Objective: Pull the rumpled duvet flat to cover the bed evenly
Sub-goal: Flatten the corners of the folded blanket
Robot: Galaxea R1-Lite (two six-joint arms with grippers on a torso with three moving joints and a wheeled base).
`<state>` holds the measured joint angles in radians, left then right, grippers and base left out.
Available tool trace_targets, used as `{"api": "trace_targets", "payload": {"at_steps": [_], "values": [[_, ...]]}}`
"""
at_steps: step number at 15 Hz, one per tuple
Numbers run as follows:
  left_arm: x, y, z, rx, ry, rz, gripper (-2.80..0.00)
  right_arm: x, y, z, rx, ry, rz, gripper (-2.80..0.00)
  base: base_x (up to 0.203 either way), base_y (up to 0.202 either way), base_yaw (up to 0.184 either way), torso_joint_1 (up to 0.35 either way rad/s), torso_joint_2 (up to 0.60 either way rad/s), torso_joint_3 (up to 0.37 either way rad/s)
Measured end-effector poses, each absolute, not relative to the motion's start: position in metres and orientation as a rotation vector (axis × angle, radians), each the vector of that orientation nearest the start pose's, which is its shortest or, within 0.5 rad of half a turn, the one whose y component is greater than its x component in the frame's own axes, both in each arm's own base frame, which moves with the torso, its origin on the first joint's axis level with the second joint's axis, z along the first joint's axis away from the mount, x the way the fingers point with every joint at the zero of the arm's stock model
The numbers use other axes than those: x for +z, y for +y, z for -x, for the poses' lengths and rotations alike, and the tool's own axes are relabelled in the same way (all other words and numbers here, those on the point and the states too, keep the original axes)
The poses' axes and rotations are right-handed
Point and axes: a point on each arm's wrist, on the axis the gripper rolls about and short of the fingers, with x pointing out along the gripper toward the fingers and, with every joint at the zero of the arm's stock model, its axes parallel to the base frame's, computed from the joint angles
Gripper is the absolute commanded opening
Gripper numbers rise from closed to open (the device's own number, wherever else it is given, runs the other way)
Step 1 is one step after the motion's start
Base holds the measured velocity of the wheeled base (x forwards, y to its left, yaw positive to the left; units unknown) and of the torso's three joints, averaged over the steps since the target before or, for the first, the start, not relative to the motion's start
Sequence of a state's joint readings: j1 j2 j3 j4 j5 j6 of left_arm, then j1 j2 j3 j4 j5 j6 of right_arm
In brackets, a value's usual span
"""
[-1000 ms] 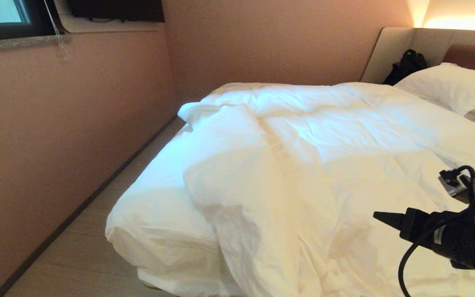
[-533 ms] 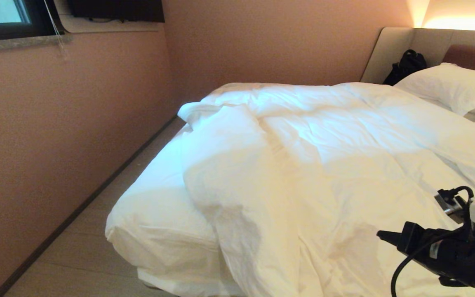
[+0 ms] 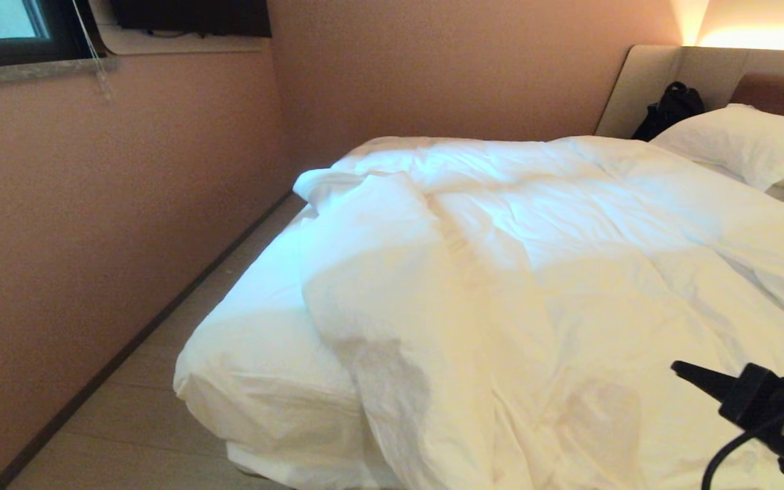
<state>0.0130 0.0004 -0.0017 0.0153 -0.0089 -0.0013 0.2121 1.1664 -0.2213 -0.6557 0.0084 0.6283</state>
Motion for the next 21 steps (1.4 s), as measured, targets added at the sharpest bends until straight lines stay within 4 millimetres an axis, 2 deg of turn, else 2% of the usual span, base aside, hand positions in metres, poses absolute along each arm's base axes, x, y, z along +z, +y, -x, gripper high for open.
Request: {"api": "trace_targets", "payload": {"at_steps": [3, 7, 9, 12, 18, 21], "values": [[0.074, -0.001, 0.023, 0.004, 0.014, 0.001, -2.8, 0.169, 0.019, -0.1, 0.088, 0.144, -0.548, -2.8, 0.0, 0.0, 0.0, 0.0, 0.0, 0.0], [0.074, -0.001, 0.023, 0.004, 0.014, 0.001, -2.8, 0.207, 0.001, -0.027, 0.044, -0.238, -0.507, -2.8, 0.0, 0.0, 0.0, 0.0, 0.0, 0.0], [0.074, -0.001, 0.023, 0.004, 0.014, 0.001, -2.8, 0.215, -0.007, 0.004, -0.008, -0.346, -0.477, -2.8, 0.0, 0.0, 0.0, 0.0, 0.0, 0.0], [0.074, -0.001, 0.023, 0.004, 0.014, 0.001, -2.8, 0.211, -0.012, 0.019, -0.118, -0.319, -0.384, -2.8, 0.0, 0.0, 0.0, 0.0, 0.0, 0.0], [0.074, -0.001, 0.023, 0.004, 0.014, 0.001, -2.8, 0.197, -0.016, 0.024, -0.447, -0.167, -0.205, -2.8, 0.0, 0.0, 0.0, 0.0, 0.0, 0.0], [0.074, -0.001, 0.023, 0.004, 0.014, 0.001, -2.8, 0.182, -0.016, 0.027, -0.65, -0.092, -0.149, -2.8, 0.0, 0.0, 0.0, 0.0, 0.0, 0.0]]}}
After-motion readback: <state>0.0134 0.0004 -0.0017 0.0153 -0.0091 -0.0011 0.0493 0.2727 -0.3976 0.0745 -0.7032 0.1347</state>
